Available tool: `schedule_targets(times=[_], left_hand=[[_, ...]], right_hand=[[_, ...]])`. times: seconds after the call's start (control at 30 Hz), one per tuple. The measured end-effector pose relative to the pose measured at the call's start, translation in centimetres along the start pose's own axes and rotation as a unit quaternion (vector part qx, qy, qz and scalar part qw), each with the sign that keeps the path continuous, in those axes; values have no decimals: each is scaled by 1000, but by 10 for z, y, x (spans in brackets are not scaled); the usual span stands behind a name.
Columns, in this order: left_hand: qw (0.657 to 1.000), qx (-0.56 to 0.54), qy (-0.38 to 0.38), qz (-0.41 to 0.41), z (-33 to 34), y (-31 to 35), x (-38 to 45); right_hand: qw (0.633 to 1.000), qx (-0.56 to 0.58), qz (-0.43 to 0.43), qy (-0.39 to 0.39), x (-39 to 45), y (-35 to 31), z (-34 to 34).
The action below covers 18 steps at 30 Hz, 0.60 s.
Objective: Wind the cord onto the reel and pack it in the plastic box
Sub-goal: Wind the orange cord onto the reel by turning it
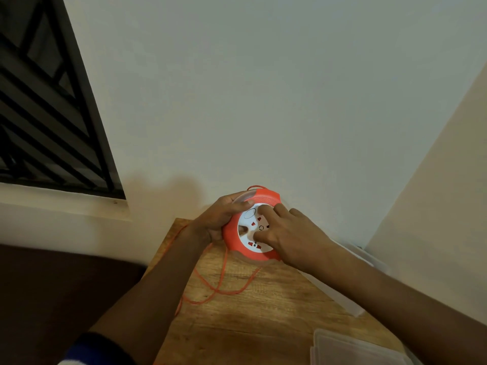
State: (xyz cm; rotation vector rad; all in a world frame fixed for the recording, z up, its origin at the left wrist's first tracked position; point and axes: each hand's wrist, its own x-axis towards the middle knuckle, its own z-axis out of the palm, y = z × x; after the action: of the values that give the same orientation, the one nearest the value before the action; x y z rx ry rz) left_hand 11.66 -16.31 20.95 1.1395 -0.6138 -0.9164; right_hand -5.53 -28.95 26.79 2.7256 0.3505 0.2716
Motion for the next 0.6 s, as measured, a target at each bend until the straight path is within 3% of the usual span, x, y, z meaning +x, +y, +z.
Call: schedule_targets(times=[0.33,0.6], left_hand=[[1000,7,16,-17,-6,2,3],[1000,17,11,-10,-4,-1,3]], right_hand=[[994,-47,-87,-43,0,10,-11],[991,-71,-99,-54,-4,9,3]])
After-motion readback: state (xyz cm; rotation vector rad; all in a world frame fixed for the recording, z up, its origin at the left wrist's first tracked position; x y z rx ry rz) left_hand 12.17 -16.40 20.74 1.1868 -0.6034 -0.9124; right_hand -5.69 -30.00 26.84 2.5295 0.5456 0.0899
